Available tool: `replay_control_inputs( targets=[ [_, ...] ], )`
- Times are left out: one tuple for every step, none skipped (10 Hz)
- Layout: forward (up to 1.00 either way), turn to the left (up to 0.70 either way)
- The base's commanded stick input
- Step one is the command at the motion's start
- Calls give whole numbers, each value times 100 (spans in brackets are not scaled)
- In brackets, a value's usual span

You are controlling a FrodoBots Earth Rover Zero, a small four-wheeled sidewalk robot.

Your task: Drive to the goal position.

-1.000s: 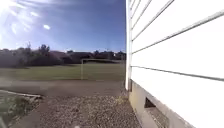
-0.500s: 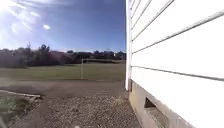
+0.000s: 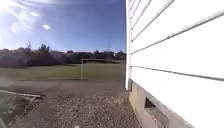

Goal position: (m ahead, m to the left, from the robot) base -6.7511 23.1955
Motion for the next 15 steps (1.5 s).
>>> replay_control_inputs(
  targets=[
    [5, 0],
    [5, 0],
    [5, 0],
    [5, 0],
    [5, 0],
    [5, 0],
    [5, 0],
    [5, 0],
    [5, 0],
    [5, 0],
    [5, 0],
    [4, 0],
    [5, 0],
    [5, 0],
    [5, 0]
  ],
)
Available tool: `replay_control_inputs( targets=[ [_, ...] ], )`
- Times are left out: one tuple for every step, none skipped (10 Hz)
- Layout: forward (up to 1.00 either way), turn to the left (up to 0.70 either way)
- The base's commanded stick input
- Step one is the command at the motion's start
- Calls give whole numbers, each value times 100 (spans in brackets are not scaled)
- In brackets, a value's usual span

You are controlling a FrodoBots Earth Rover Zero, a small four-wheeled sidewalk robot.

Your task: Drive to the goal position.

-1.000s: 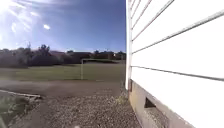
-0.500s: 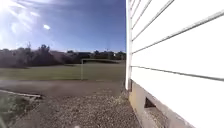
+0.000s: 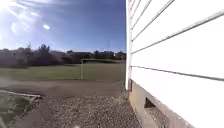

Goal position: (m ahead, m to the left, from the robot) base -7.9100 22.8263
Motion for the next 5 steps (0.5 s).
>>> replay_control_inputs(
  targets=[
    [5, 0],
    [5, 0],
    [5, 0],
    [5, 0],
    [5, 0]
  ],
)
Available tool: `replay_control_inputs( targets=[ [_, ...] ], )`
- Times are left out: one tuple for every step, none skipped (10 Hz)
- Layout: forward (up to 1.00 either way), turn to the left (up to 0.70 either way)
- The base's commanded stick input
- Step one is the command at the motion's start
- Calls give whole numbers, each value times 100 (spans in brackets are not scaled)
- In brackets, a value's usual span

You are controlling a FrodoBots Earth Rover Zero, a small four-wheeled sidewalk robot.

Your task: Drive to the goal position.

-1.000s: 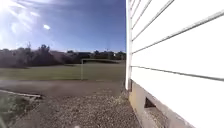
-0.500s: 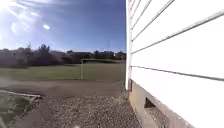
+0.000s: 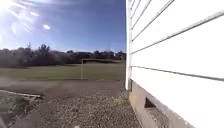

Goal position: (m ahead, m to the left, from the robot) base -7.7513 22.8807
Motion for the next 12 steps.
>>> replay_control_inputs(
  targets=[
    [5, 0],
    [5, 0],
    [5, 0],
    [5, 0],
    [5, 0],
    [5, 0],
    [5, 0],
    [5, 0],
    [5, 0],
    [5, 0],
    [5, 0],
    [5, 0]
  ],
)
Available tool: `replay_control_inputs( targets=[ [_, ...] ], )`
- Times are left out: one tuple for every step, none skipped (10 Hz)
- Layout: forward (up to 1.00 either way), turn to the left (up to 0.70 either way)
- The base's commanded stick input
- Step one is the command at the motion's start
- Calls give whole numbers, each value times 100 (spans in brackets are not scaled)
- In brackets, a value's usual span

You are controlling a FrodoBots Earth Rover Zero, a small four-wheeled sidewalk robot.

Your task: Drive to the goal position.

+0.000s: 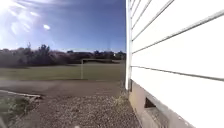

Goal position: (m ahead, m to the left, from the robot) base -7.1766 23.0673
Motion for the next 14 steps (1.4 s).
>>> replay_control_inputs(
  targets=[
    [5, 0],
    [5, 0],
    [5, 0],
    [5, 0],
    [4, 0],
    [5, 0],
    [5, 0],
    [5, 0],
    [5, 0],
    [5, 0],
    [5, 0],
    [5, 0],
    [5, 0],
    [5, 0]
  ],
)
